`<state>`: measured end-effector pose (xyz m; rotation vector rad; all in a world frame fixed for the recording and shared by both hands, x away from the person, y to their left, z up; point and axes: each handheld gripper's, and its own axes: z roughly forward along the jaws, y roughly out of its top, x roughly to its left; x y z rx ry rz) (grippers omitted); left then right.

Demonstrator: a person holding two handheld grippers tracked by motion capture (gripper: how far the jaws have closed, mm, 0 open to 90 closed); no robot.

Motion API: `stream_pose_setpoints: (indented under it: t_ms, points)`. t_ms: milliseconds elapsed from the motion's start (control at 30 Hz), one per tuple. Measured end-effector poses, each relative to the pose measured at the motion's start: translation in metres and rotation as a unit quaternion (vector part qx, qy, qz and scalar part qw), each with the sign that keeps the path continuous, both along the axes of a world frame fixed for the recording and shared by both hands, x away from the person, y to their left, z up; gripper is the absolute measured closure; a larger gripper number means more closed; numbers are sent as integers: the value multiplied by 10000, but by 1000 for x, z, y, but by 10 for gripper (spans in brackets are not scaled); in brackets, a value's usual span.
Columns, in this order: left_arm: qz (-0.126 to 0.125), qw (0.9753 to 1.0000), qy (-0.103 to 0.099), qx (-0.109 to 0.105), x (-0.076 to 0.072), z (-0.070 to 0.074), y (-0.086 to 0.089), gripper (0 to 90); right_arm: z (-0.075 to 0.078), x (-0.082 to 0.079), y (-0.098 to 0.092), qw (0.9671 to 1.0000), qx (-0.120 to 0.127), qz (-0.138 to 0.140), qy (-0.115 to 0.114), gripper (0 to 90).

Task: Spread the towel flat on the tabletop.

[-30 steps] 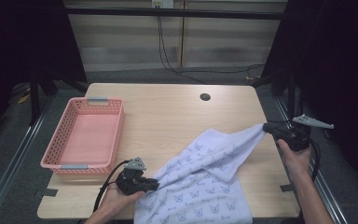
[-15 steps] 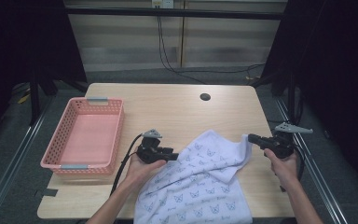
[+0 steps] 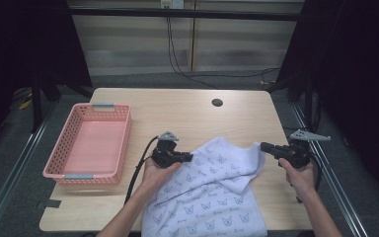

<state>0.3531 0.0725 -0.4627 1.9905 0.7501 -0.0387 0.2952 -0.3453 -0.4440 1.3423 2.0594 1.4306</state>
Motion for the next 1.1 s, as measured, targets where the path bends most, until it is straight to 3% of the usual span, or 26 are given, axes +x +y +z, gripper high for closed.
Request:
stream_pose_setpoints:
  t_ms: [133, 167, 267, 333, 367, 400, 433, 500, 533, 600, 667, 733, 800, 900, 967, 1033, 1100]
  points:
    - [-52, 9978, -569, -327, -23, 41, 19, 853, 8, -5, 13, 9997, 58, 213, -67, 874]
    - [-73, 9970, -684, -352, -30, 46, 20, 852, 10, -7, 18, 9995, 87, 287, -58, 873]
    - [-506, 9942, -866, -399, -61, 51, 12, 850, 13, -12, 33, 9985, 56, 545, -44, 873]
    - [-921, 9924, -749, -335, -81, 41, 0, 847, 13, -19, 42, 9978, 11, 670, -18, 873]
    - [-1114, 9917, -592, -263, -90, 33, -7, 846, 12, -22, 44, 9975, -11, 707, -7, 873]
    - [-1319, 9903, -419, -103, -97, 23, -13, 845, 12, -26, 46, 9972, -41, 752, 17, 873]
    - [-1458, 9885, -317, 226, -105, 9, -18, 843, 11, -30, 47, 9971, -68, 763, 18, 873]
    - [-1669, 9843, -27, 578, -111, -9, -23, 823, 8, -37, 46, 9967, -102, 799, 63, 873]
    - [-1665, 9837, 55, 673, -112, -17, -22, 797, 6, -40, 45, 9967, -126, 796, 90, 873]
    - [-1515, 9860, 361, 600, -109, -24, -16, 676, 0, -42, 43, 9968, -130, 783, 134, 873]
    - [-1499, 9870, 380, 436, -104, -19, -8, 622, -4, -42, 40, 9969, -109, 749, 196, 873]
    - [-1338, 9902, 369, 164, -99, -12, 3, 567, -6, -40, 38, 9972, -124, 712, 210, 873]
    - [-1131, 9920, 472, -306, -89, -7, 17, 558, -6, -38, 37, 9974, -100, 680, 214, 873]
    - [-837, 9936, 365, -667, -71, -2, 29, 618, -5, -36, 36, 9977, -64, 651, 173, 872]
    - [-533, 9973, 280, -413, -58, -3, 29, 682, -4, -35, 36, 9977, -45, 660, 153, 872]
    - [-300, 9986, 389, -197, -47, -12, 24, 647, -4, -35, 37, 9976, -46, 676, 160, 872]
    - [-254, 9987, 445, -34, -39, -23, 16, 559, -5, -34, 37, 9975, -59, 688, 176, 872]
